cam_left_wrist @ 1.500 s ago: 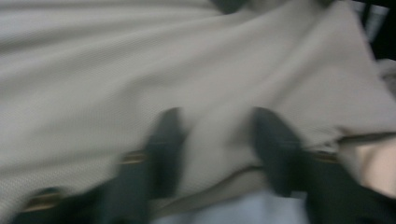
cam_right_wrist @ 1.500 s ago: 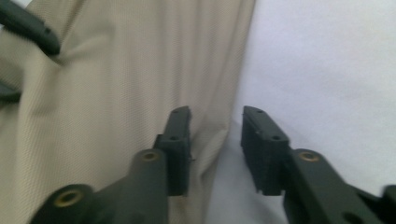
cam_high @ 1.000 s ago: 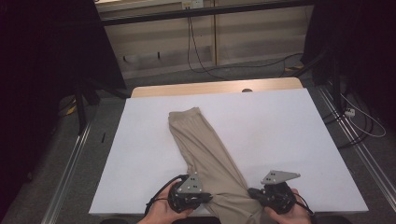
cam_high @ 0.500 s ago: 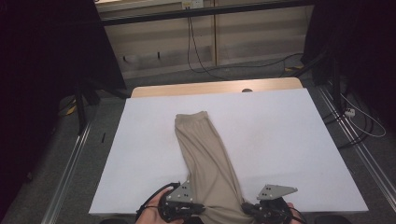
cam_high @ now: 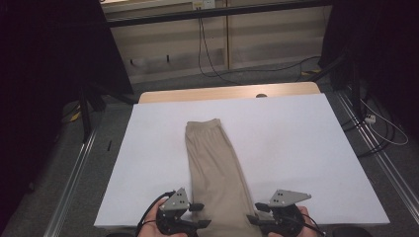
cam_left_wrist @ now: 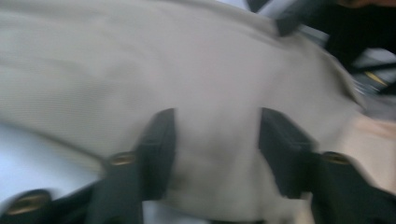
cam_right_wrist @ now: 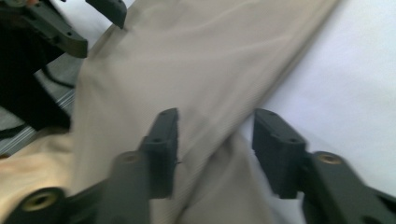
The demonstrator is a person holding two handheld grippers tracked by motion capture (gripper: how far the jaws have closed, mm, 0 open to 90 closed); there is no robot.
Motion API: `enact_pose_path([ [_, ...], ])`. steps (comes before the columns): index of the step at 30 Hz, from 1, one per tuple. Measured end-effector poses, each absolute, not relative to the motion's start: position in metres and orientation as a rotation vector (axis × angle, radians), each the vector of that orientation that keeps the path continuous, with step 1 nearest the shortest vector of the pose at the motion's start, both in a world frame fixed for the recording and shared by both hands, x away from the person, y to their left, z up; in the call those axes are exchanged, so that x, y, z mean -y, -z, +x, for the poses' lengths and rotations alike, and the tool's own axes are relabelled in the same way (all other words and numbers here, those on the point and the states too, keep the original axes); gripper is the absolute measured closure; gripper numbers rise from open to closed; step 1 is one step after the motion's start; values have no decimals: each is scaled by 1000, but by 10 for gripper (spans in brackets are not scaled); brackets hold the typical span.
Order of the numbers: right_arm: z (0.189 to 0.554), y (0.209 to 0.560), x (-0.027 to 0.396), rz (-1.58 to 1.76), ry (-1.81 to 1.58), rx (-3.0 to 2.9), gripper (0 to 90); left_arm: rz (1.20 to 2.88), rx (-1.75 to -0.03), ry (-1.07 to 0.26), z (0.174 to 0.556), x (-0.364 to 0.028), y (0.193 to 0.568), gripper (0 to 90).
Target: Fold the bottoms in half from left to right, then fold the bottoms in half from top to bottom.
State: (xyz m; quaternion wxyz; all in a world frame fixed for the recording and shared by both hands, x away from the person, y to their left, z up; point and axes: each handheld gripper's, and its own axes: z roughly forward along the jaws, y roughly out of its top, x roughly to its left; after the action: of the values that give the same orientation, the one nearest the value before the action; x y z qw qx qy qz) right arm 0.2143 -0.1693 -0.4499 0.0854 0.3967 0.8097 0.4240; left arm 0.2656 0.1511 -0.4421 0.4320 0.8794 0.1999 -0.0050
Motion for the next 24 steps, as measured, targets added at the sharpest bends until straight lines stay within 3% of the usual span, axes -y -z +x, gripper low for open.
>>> enact_pose_path([
  [1, 217, 449, 171, 1188, -1265, -2391, 471, 2170, -521, 9, 269, -153, 442, 453],
  [3, 224, 448, 172, 1188, -1270, -2370, 437, 2146, -578, -52, 274, -153, 442, 307],
  [8, 244, 446, 174, 1191, -1268, -2335, 412, 2126, -623, -142, 288, -157, 440, 181],
  [16, 303, 433, 167, 1131, -1291, -2322, 322, 2051, -706, -284, 332, -168, 431, 133],
  [24, 358, 426, 152, 1136, -1299, -2280, 373, 2019, -806, -321, 394, -169, 431, 138],
])
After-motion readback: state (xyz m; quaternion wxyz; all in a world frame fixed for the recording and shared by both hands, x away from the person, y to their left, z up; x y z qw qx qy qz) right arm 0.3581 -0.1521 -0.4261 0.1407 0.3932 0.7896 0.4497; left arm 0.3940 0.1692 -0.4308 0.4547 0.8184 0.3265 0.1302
